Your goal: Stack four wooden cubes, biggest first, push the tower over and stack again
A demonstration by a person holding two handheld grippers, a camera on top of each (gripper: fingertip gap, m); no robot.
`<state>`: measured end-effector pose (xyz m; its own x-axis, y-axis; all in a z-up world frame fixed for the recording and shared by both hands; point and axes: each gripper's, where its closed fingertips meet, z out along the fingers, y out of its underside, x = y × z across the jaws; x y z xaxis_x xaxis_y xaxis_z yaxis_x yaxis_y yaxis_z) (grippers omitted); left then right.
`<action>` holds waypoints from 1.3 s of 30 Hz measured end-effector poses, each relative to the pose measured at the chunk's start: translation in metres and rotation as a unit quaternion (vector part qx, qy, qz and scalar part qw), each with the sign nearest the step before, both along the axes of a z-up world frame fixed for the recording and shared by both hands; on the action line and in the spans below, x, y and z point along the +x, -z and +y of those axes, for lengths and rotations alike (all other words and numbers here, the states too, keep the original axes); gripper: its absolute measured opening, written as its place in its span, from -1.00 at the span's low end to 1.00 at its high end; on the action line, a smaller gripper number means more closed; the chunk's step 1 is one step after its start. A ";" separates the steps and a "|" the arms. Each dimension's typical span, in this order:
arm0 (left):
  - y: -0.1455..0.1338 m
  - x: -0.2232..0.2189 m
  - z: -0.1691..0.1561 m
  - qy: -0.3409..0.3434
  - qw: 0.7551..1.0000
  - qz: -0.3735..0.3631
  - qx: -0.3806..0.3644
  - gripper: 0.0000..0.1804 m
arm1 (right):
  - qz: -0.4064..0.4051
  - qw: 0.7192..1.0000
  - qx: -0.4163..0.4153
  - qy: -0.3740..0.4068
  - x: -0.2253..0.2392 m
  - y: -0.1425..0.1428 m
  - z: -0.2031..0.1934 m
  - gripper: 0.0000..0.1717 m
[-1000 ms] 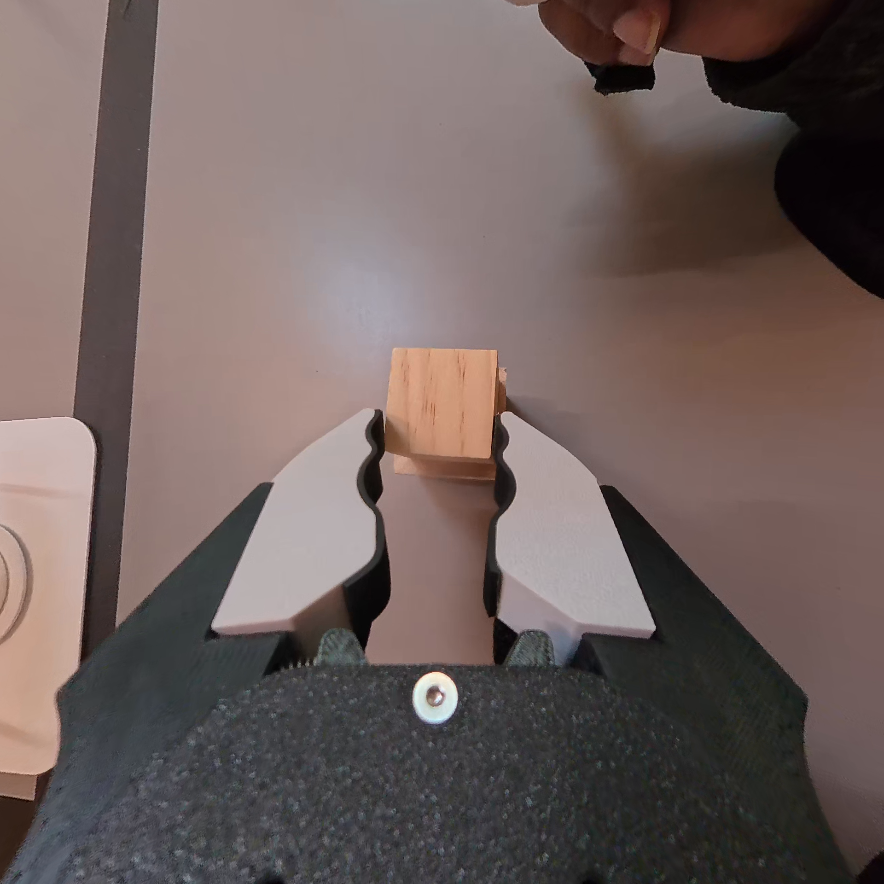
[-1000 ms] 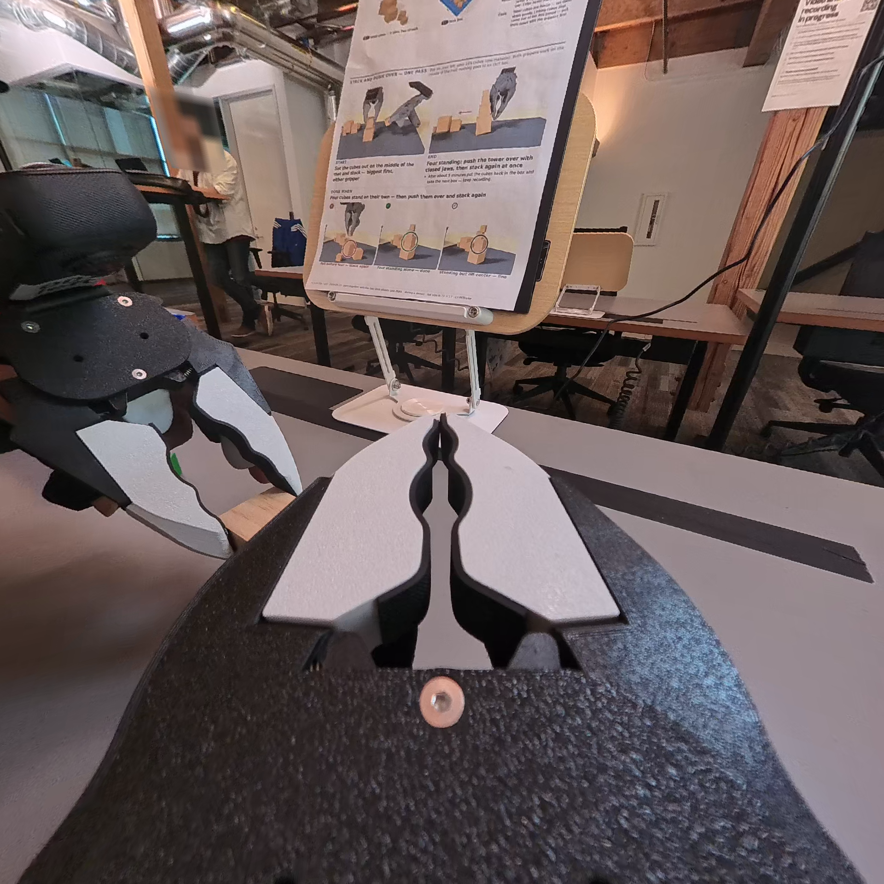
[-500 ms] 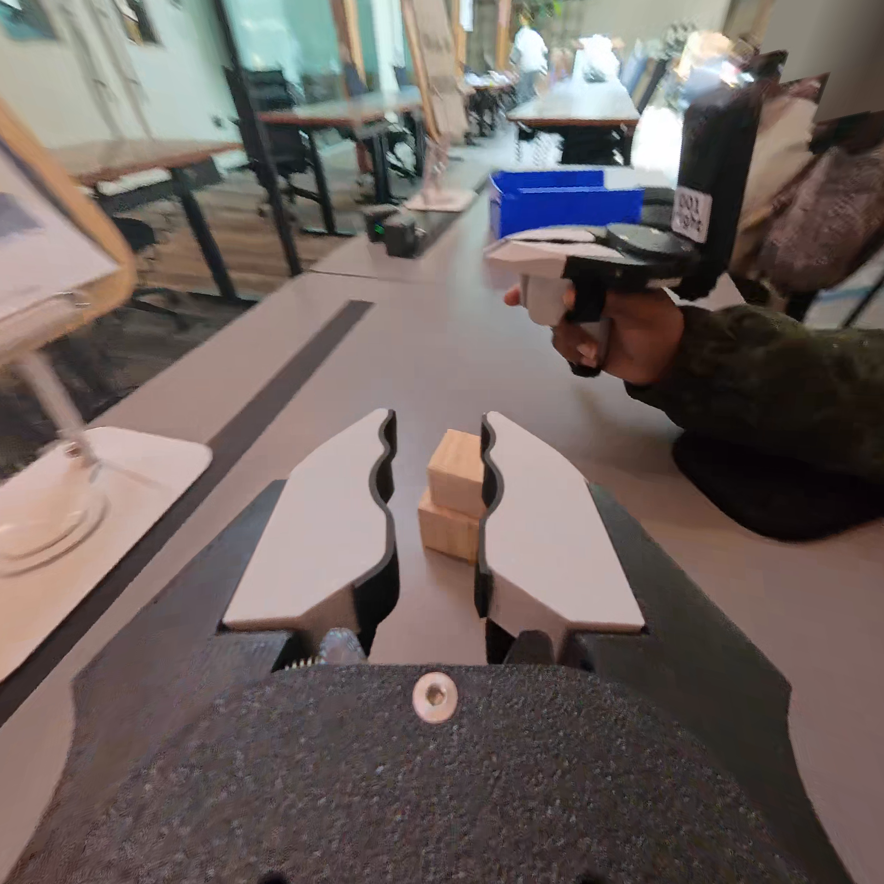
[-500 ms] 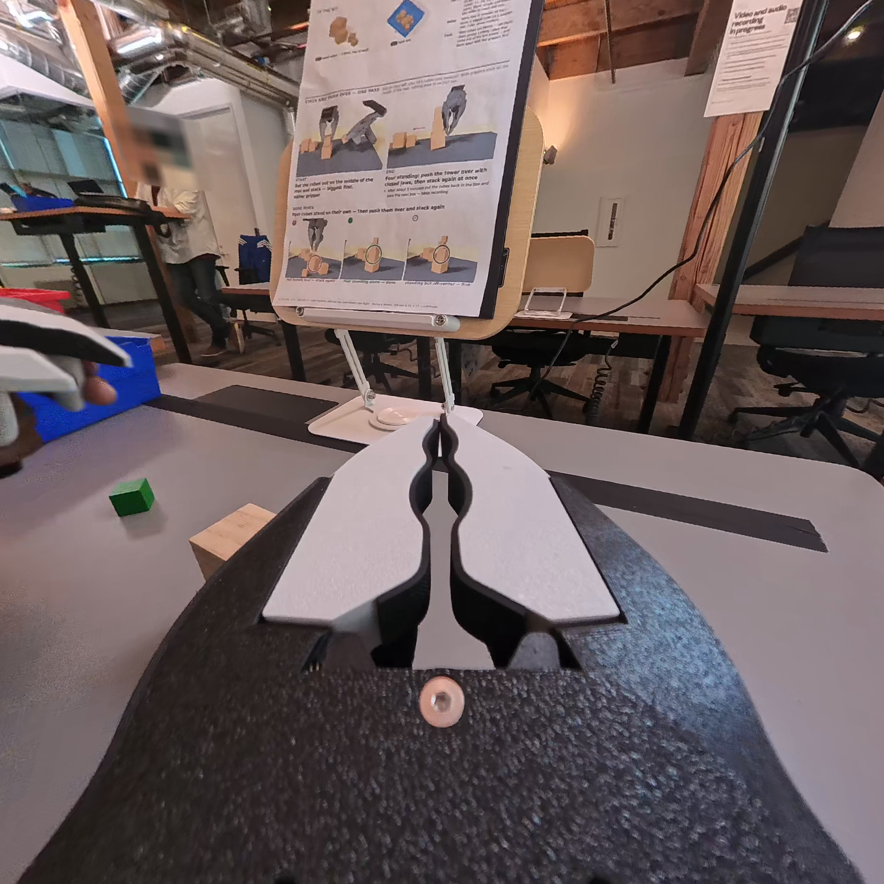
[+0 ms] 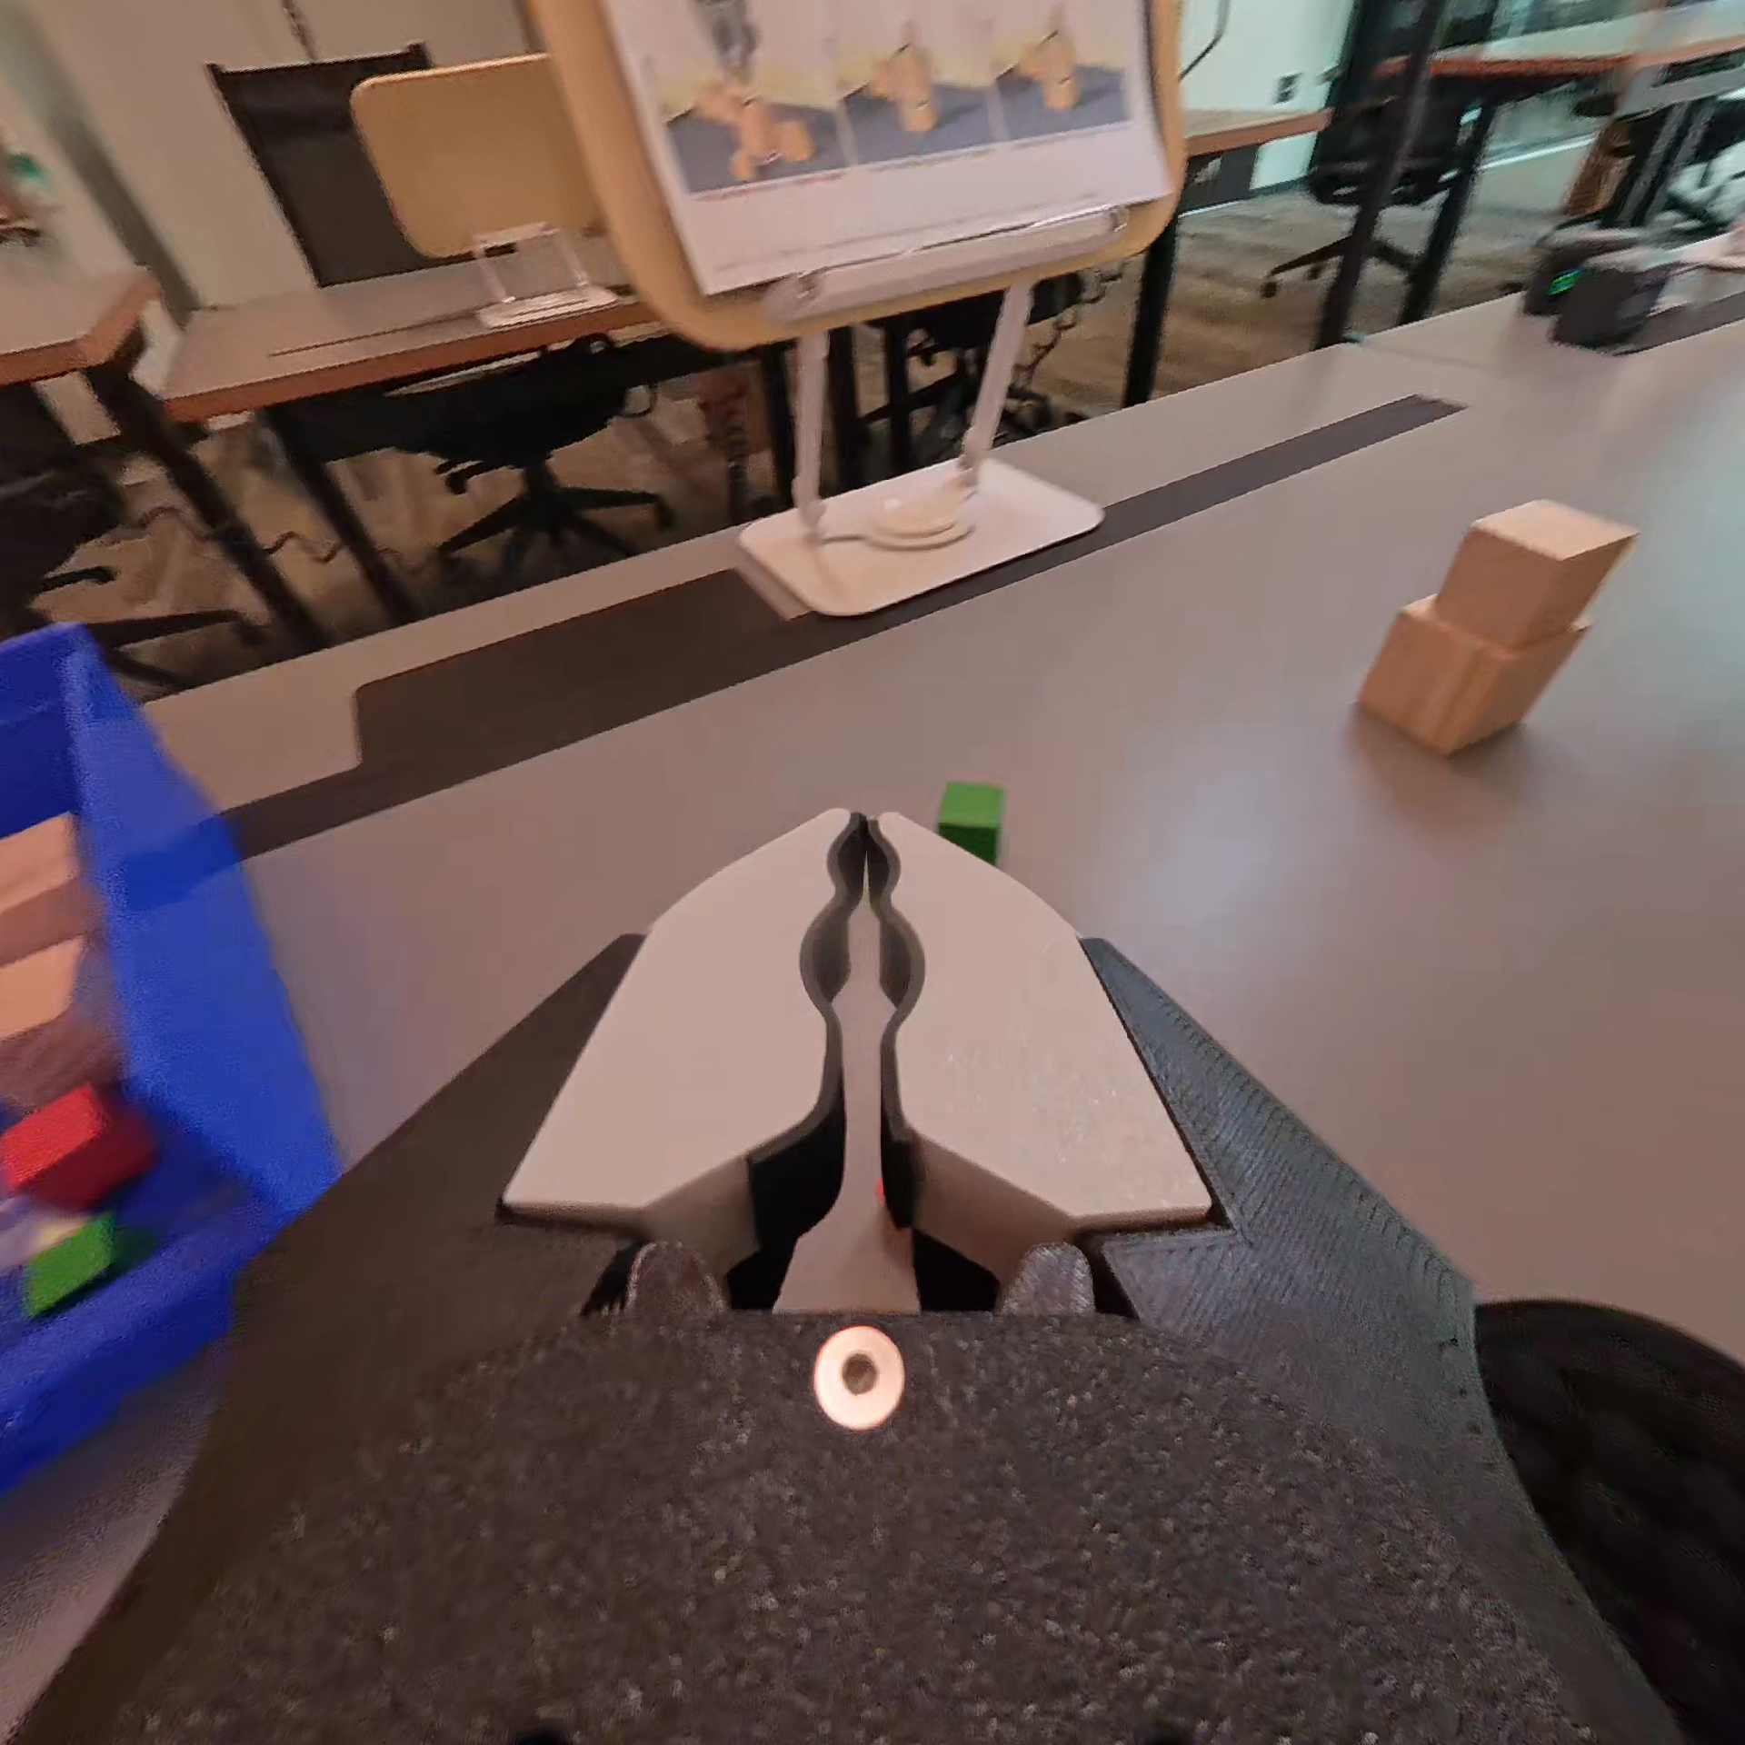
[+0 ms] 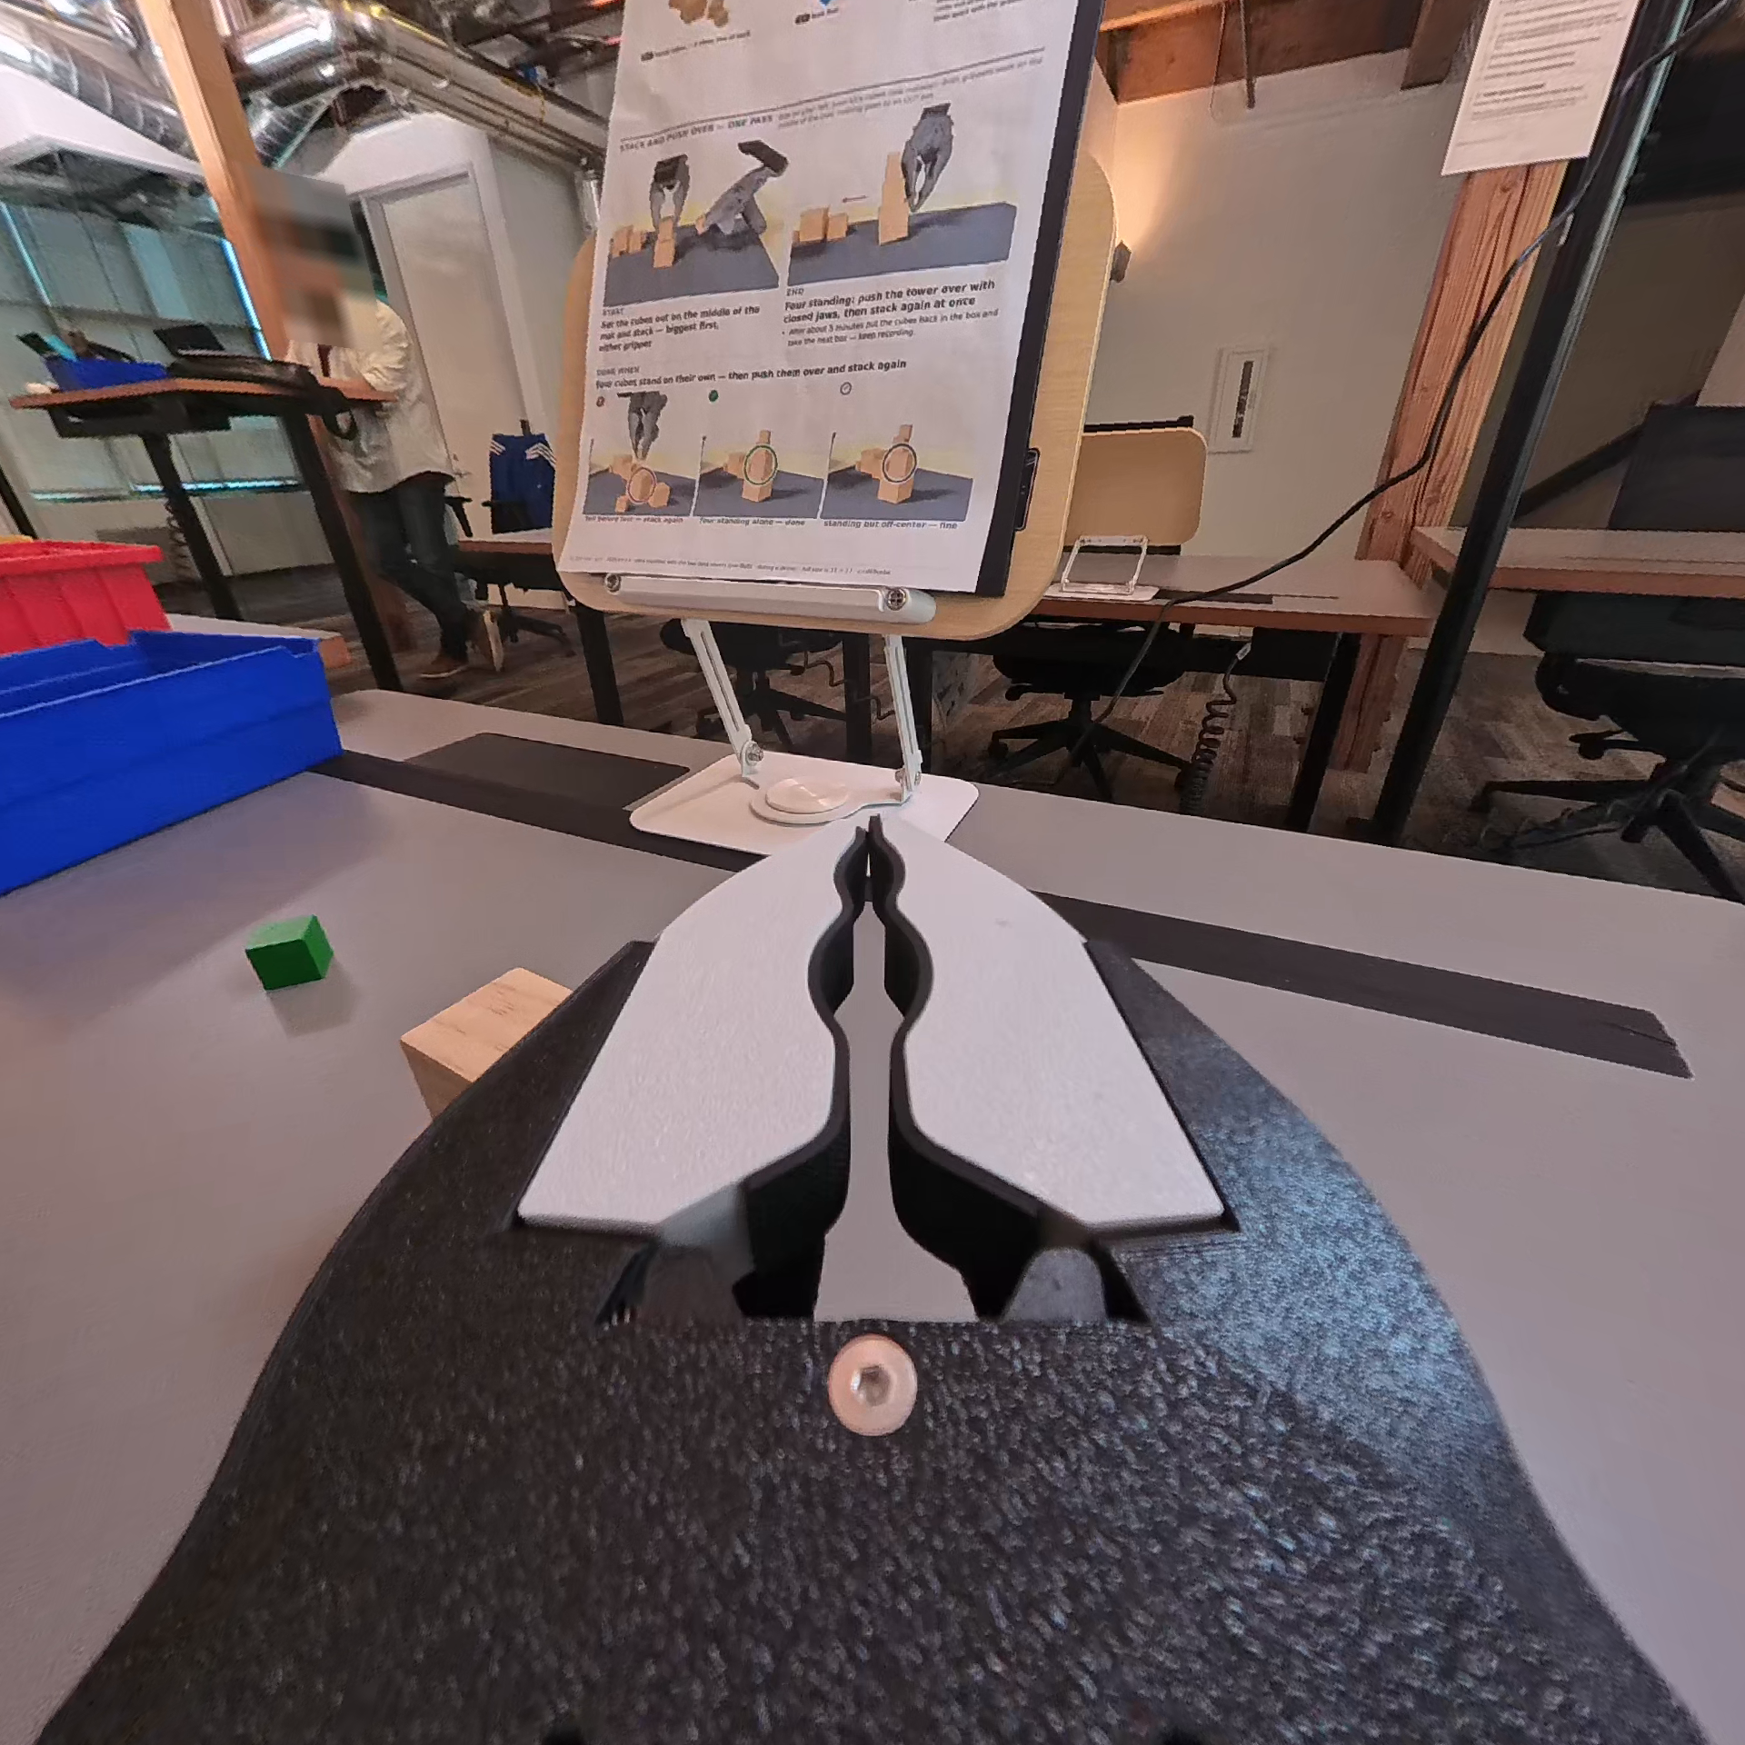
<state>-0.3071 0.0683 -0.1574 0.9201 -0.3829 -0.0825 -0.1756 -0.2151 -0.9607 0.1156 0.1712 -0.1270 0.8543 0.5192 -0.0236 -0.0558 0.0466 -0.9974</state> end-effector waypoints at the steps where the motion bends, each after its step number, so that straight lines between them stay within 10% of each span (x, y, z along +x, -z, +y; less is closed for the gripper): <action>1: 0.005 -0.014 -0.006 -0.021 1.000 0.007 -0.005 -1.00 | 0.001 1.000 0.000 -0.001 0.000 0.000 0.000 -1.00; 10: 0.071 -0.026 -0.038 0.023 0.988 0.056 -0.143 -0.65 | -0.003 1.000 -0.008 -0.005 -0.003 0.006 0.002 -1.00; 19: 0.097 0.060 0.052 0.106 0.967 0.091 -0.212 -0.25 | -0.010 1.000 -0.006 -0.002 -0.002 0.006 0.002 -1.00; 27: 0.125 0.081 0.097 0.117 0.921 0.221 -0.298 -0.70 | 0.000 1.000 -0.005 0.002 0.005 0.003 0.003 -1.00; 33: 0.054 0.161 0.093 0.229 0.929 0.188 -0.220 -0.70 | 0.002 1.000 -0.003 0.000 0.004 0.001 0.003 -1.00; 39: 0.002 0.264 0.068 0.392 0.881 0.202 -0.172 -0.70 | 0.000 1.000 0.000 0.003 0.005 0.000 0.002 -1.00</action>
